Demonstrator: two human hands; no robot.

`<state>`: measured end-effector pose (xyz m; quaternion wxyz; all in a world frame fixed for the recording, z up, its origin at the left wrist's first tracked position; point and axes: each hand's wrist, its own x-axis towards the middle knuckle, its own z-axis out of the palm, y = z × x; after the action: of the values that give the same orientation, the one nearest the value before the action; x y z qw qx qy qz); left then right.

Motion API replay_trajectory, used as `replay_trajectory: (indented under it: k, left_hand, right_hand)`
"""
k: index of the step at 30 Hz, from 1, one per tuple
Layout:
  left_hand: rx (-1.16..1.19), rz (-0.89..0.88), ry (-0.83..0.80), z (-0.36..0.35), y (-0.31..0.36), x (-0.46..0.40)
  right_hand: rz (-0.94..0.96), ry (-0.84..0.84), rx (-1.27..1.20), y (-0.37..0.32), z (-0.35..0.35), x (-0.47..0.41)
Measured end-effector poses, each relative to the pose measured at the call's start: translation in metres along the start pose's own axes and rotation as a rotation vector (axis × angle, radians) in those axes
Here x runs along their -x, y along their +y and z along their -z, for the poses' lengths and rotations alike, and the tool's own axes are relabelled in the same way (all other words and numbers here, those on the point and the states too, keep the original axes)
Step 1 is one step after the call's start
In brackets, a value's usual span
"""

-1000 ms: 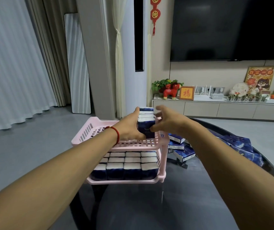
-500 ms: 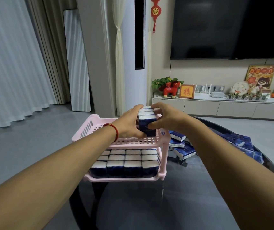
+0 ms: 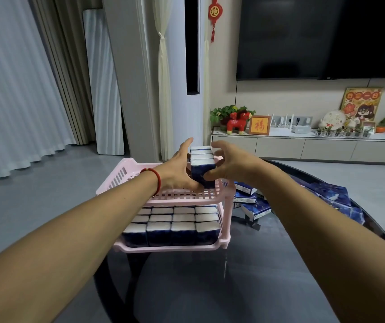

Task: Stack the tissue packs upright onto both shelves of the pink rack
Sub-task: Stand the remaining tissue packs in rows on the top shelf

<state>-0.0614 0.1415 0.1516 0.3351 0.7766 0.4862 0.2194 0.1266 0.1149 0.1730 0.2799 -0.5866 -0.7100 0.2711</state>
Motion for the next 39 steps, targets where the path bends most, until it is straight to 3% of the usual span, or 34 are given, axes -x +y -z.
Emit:
replay_trajectory:
  k: [9,14,17,20,22,24,26,28,32,35,39]
  left_hand:
    - [-0.001,0.012,-0.011,0.0,0.005,0.006]
    - [0.116,0.04,0.013,0.008,0.012,0.02]
    - [0.095,-0.015,0.171,0.012,0.019,0.049]
    - [-0.249,-0.193,0.49,-0.003,0.023,0.085]
    - [-0.34,-0.405,0.723,-0.023,0.027,0.109]
    - [-0.327,-0.554,0.798,-0.052,0.035,0.131]
    - [-0.277,-0.622,0.676,-0.088,0.039,0.145]
    - [-0.219,-0.564,0.45,-0.126,0.039,0.145]
    - [-0.137,-0.164,0.061,-0.179,0.038,0.119]
    - [-0.142,0.083,-0.019,-0.197,0.039,0.098]
    - [0.135,0.219,0.026,-0.214,0.033,0.088]
  right_hand:
    - [0.023,0.163,-0.338,0.035,0.021,0.03]
    - [-0.177,0.411,-0.135,0.104,0.006,0.043]
    - [-0.269,0.21,0.249,0.135,-0.02,0.054]
    - [-0.273,0.036,0.558,0.153,-0.052,0.063]
    - [-0.241,0.097,0.617,0.161,-0.065,0.068]
    - [-0.191,0.199,0.706,0.162,-0.068,0.073]
    - [-0.174,0.234,0.732,0.159,-0.064,0.08]
    - [-0.187,0.182,0.732,0.153,-0.06,0.09]
    - [-0.202,0.122,0.776,0.146,-0.054,0.115]
    - [-0.244,0.093,0.617,0.15,-0.045,0.133]
    - [-0.287,0.154,0.291,0.152,-0.035,0.16]
